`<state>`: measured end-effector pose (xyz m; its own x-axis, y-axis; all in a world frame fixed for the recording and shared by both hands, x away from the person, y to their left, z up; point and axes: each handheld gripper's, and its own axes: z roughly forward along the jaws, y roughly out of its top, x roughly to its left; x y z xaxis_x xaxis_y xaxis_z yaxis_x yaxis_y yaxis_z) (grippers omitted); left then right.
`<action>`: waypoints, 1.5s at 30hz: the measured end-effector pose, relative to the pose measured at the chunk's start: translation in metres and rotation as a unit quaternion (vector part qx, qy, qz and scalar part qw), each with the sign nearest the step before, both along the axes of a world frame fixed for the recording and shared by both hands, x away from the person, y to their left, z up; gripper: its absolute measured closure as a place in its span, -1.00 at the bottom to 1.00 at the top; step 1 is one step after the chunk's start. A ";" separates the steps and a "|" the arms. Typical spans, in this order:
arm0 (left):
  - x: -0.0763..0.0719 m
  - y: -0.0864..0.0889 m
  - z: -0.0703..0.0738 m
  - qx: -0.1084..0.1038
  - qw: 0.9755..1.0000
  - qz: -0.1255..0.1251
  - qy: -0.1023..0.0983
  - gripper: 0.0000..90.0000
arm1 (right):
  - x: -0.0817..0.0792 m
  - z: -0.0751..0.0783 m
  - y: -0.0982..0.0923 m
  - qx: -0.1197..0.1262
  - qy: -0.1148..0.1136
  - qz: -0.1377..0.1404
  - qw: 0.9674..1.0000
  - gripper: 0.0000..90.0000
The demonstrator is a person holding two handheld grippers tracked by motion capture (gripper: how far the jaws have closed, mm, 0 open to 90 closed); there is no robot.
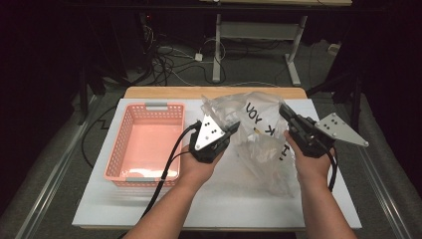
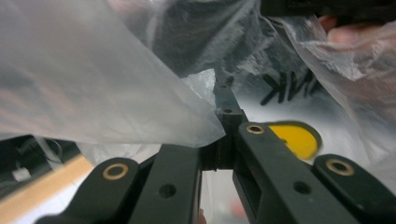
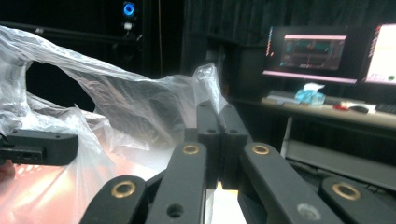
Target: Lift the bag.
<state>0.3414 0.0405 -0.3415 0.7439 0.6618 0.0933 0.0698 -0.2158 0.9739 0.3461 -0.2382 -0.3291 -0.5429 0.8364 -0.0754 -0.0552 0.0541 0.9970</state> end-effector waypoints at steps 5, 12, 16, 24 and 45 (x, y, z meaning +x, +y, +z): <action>0.010 -0.001 0.029 -0.006 0.999 0.013 -0.030 0.96 | 0.010 0.022 -0.004 0.014 -0.019 -0.016 1.000 1.00; 0.025 -0.021 0.053 -0.011 0.999 0.014 -0.045 0.96 | 0.025 0.063 -0.013 0.021 -0.046 -0.038 0.998 1.00; 0.033 -0.025 0.055 -0.024 0.998 0.025 -0.043 0.96 | 0.029 0.079 -0.021 0.023 -0.056 -0.054 0.997 1.00; 0.044 -0.011 0.026 -0.015 0.999 0.038 -0.003 0.85 | 0.044 0.048 -0.027 0.004 -0.013 -0.067 0.998 1.00; -0.030 0.070 -0.019 -0.013 0.997 0.053 0.059 0.08 | 0.058 0.026 -0.021 -0.037 0.024 -0.074 0.996 1.00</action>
